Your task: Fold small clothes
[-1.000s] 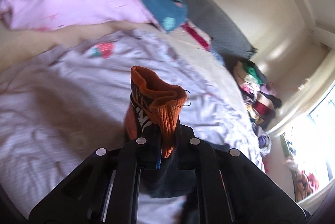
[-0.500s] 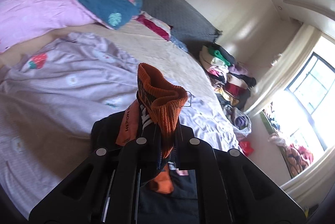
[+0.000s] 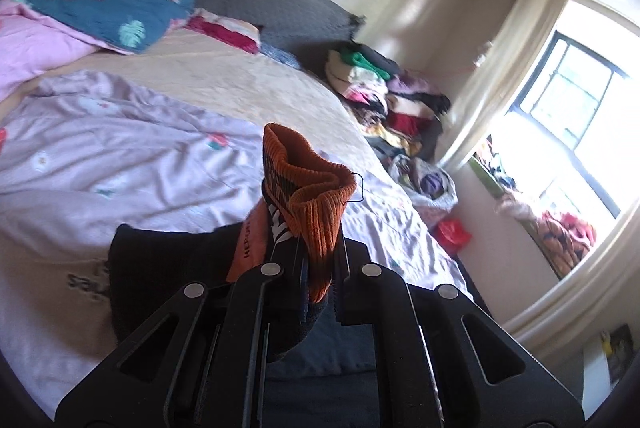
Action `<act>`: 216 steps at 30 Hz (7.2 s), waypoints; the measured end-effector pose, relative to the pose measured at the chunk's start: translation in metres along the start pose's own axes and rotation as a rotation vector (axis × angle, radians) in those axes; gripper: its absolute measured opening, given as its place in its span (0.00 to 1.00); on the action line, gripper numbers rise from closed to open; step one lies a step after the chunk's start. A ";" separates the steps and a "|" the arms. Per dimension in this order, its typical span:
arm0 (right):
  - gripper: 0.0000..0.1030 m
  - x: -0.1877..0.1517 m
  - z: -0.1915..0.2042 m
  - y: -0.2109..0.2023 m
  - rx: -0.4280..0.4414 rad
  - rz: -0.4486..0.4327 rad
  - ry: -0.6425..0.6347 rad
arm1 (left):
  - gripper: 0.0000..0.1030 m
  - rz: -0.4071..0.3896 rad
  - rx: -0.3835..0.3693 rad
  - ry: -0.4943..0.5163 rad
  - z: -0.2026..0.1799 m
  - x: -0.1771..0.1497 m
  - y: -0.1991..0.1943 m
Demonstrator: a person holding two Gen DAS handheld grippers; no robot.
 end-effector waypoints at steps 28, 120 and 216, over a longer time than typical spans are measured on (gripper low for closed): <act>0.95 0.032 -0.068 0.009 -0.143 0.034 0.127 | 0.41 0.410 -0.231 0.082 -0.049 -0.139 0.120; 0.61 0.013 0.042 0.117 -0.047 0.212 -0.298 | 0.39 0.444 0.131 0.020 0.118 -0.129 0.067; 0.96 -0.052 -0.020 -0.091 -0.014 0.051 -0.255 | 0.91 0.474 0.178 0.111 0.063 -0.185 -0.099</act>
Point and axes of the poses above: each gripper's, at about its wrist camera, not at the fingertips, and y roughly the way its jaws point, z to its left, x to its top, the point moved 3 cm from there along y, roughly the way its jaws point, and after that the axes turned 8 degrees about y, right-handed, at the moved point
